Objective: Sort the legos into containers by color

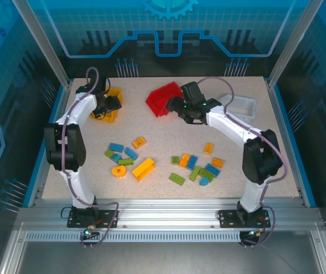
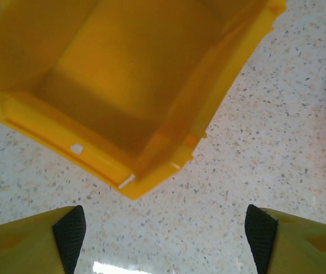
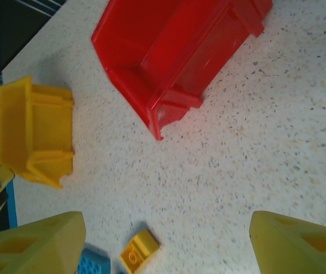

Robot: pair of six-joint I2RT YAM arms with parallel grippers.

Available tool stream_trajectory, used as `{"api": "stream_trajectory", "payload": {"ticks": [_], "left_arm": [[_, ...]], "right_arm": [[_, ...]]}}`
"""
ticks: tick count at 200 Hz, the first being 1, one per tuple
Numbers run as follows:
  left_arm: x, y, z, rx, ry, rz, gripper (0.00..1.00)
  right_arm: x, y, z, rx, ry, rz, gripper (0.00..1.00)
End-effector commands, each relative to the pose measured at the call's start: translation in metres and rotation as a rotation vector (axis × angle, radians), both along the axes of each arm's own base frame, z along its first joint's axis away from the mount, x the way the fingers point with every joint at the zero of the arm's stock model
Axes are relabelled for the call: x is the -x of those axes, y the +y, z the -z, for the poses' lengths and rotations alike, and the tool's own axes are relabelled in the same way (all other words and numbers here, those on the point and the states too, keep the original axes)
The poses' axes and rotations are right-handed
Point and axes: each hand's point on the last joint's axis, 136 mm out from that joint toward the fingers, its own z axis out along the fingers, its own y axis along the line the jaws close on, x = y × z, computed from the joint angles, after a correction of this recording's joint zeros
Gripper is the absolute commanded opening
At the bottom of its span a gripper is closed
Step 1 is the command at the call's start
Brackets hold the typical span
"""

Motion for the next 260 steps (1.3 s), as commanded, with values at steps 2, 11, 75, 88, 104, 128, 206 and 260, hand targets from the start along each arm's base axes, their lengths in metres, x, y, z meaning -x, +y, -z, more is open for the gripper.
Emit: {"api": "stream_trajectory", "payload": {"ticks": [2, 11, 75, 88, 104, 128, 206, 260], "left_arm": [[-0.02, -0.004, -0.007, 0.018, -0.039, 0.064, 0.78], [-0.025, -0.004, -0.003, 0.015, -0.038, 0.07, 0.78], [-0.043, 0.001, 0.02, -0.01, -0.006, 0.092, 0.77], [-0.045, 0.002, 0.023, -0.011, -0.006, 0.095, 0.76], [-0.048, 0.003, 0.026, -0.013, -0.004, 0.1, 0.74], [-0.051, 0.001, 0.028, -0.014, -0.001, 0.121, 0.69], [-0.054, 0.001, 0.038, -0.034, 0.015, 0.178, 0.48], [-0.055, -0.015, 0.04, -0.004, 0.015, 0.232, 0.2]], "right_arm": [[-0.033, 0.01, 0.004, -0.095, 0.016, 0.044, 0.77], [-0.043, 0.011, 0.013, -0.102, 0.035, 0.056, 0.77], [-0.091, 0.008, 0.059, -0.09, 0.137, 0.14, 0.67], [-0.095, 0.008, 0.067, -0.076, 0.155, 0.145, 0.65], [-0.099, 0.008, 0.079, -0.04, 0.179, 0.143, 0.61], [-0.099, 0.003, 0.087, 0.011, 0.209, 0.148, 0.5], [-0.091, -0.014, 0.095, 0.141, 0.248, 0.141, 0.31], [-0.079, -0.034, 0.077, 0.263, 0.21, 0.095, 0.17]]}}
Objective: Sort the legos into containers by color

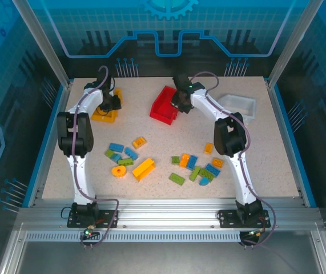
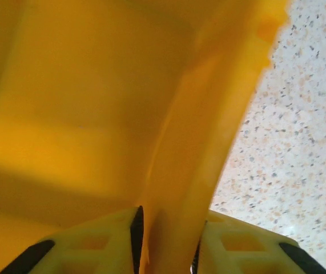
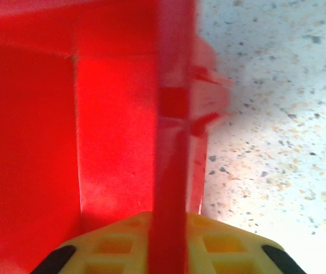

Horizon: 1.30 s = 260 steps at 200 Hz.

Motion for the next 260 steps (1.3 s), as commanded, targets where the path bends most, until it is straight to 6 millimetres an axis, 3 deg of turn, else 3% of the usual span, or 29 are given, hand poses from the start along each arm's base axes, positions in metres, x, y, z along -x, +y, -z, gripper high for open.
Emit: {"api": "stream_trajectory", "payload": {"ticks": [1, 13, 15, 30, 73, 126, 178, 204, 222, 242, 260], "left_arm": [[-0.004, -0.011, -0.008, 0.04, -0.01, 0.039, 0.2], [-0.003, -0.021, -0.01, 0.043, -0.013, 0.059, 0.14], [-0.002, -0.023, -0.011, 0.043, -0.013, 0.062, 0.13], [0.0, -0.04, -0.015, 0.05, -0.017, 0.084, 0.07], [0.016, -0.104, -0.024, 0.072, -0.012, 0.15, 0.02], [0.033, -0.168, -0.022, 0.143, 0.009, 0.109, 0.01], [0.049, -0.2, -0.009, 0.172, 0.044, 0.059, 0.0], [0.05, -0.212, -0.01, 0.188, 0.034, 0.069, 0.09], [0.052, -0.211, -0.01, 0.187, 0.041, 0.062, 0.25], [0.052, -0.211, -0.018, 0.187, 0.029, 0.067, 0.39], [0.052, -0.211, -0.03, 0.197, 0.01, 0.067, 0.44]], "right_arm": [[0.01, -0.02, -0.017, 0.093, -0.007, -0.035, 0.17], [0.016, -0.028, -0.018, 0.132, -0.011, -0.064, 0.16], [0.017, -0.029, -0.028, 0.133, -0.028, -0.068, 0.15], [0.025, -0.038, -0.039, 0.167, -0.047, -0.113, 0.14], [0.042, -0.052, -0.054, 0.191, -0.097, -0.296, 0.13], [0.047, -0.063, -0.039, 0.103, -0.07, -0.381, 0.13], [0.038, -0.059, -0.023, 0.049, -0.042, -0.439, 0.12], [0.038, -0.052, -0.016, 0.015, -0.023, -0.46, 0.13], [0.036, -0.048, -0.014, -0.003, -0.015, -0.463, 0.13], [0.034, -0.045, -0.013, -0.017, -0.013, -0.463, 0.14], [0.031, -0.04, -0.014, -0.031, -0.014, -0.467, 0.14]]}}
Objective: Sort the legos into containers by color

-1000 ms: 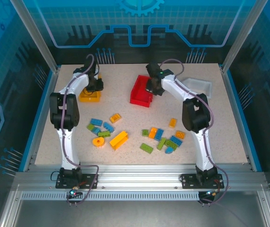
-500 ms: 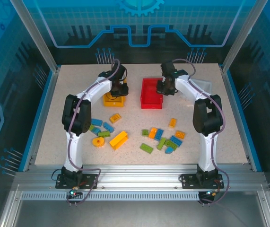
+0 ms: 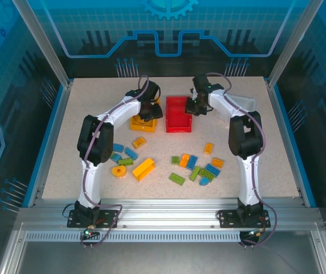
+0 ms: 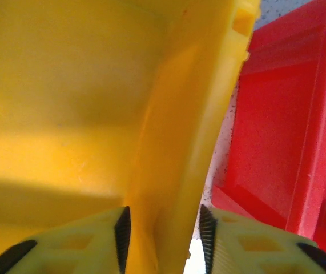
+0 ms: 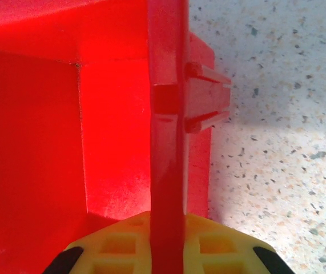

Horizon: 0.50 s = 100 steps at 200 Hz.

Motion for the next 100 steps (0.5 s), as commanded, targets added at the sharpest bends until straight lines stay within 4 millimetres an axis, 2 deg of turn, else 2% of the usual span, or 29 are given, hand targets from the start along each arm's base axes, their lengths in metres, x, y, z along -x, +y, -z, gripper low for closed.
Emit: {"api": "stream_trajectory", "payload": {"ticks": [1, 24, 41, 100], "left_arm": [[0.007, -0.004, -0.025, 0.04, -0.016, -0.004, 0.44], [0.006, 0.0, -0.045, 0.042, -0.055, -0.023, 0.52], [0.004, 0.0, -0.057, 0.058, -0.079, -0.03, 0.52], [0.006, 0.007, -0.073, 0.09, -0.122, -0.064, 0.52]], "right_arm": [[-0.006, 0.01, -0.009, -0.049, -0.006, -0.024, 0.14], [-0.008, 0.015, -0.008, -0.05, -0.001, -0.029, 0.14], [-0.007, 0.019, -0.007, -0.061, 0.011, -0.022, 0.14], [-0.008, 0.033, -0.001, -0.108, 0.032, 0.007, 0.15]]}}
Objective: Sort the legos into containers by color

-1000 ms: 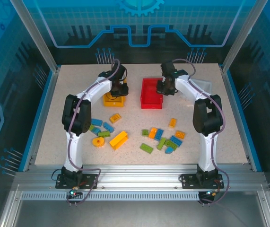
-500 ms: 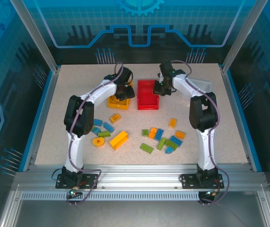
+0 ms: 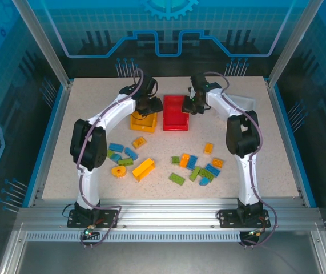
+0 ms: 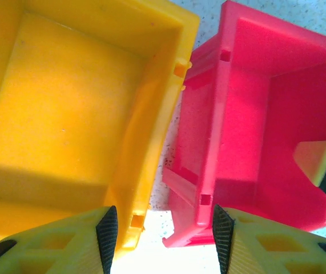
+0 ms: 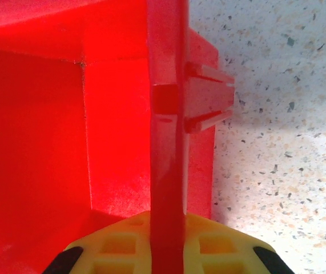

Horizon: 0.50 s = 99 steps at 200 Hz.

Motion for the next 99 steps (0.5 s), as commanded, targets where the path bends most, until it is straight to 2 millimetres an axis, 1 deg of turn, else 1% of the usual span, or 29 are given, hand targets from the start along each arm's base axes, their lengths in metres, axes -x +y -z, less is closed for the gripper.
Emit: {"api": "stream_trajectory", "payload": {"ticks": [1, 10, 19, 21, 25, 52, 79, 99], "left_arm": [[0.005, 0.007, -0.017, 0.031, -0.027, -0.03, 0.52], [0.005, 0.01, -0.015, 0.038, -0.018, -0.039, 0.52], [0.005, 0.012, -0.013, 0.047, -0.01, -0.047, 0.52], [0.005, 0.013, -0.012, 0.048, -0.008, -0.051, 0.52], [0.005, 0.014, -0.011, 0.051, -0.005, -0.055, 0.52], [0.004, 0.023, 0.001, 0.085, 0.011, -0.08, 0.53], [0.004, 0.026, 0.01, 0.121, 0.028, -0.087, 0.53], [0.006, 0.027, 0.011, 0.122, 0.024, -0.086, 0.53]], "right_arm": [[-0.001, 0.019, -0.002, -0.061, 0.011, -0.008, 0.15], [-0.002, 0.023, -0.003, -0.07, 0.011, -0.013, 0.15], [-0.005, 0.027, -0.011, -0.082, -0.003, -0.02, 0.15], [-0.005, 0.028, -0.001, -0.077, 0.015, -0.02, 0.15], [-0.005, 0.03, 0.002, -0.077, 0.023, -0.025, 0.15], [-0.007, 0.044, 0.002, -0.091, 0.029, -0.048, 0.15], [-0.011, 0.048, 0.004, -0.103, 0.032, -0.049, 0.15], [-0.012, 0.048, 0.004, -0.095, 0.034, -0.063, 0.15]]}}
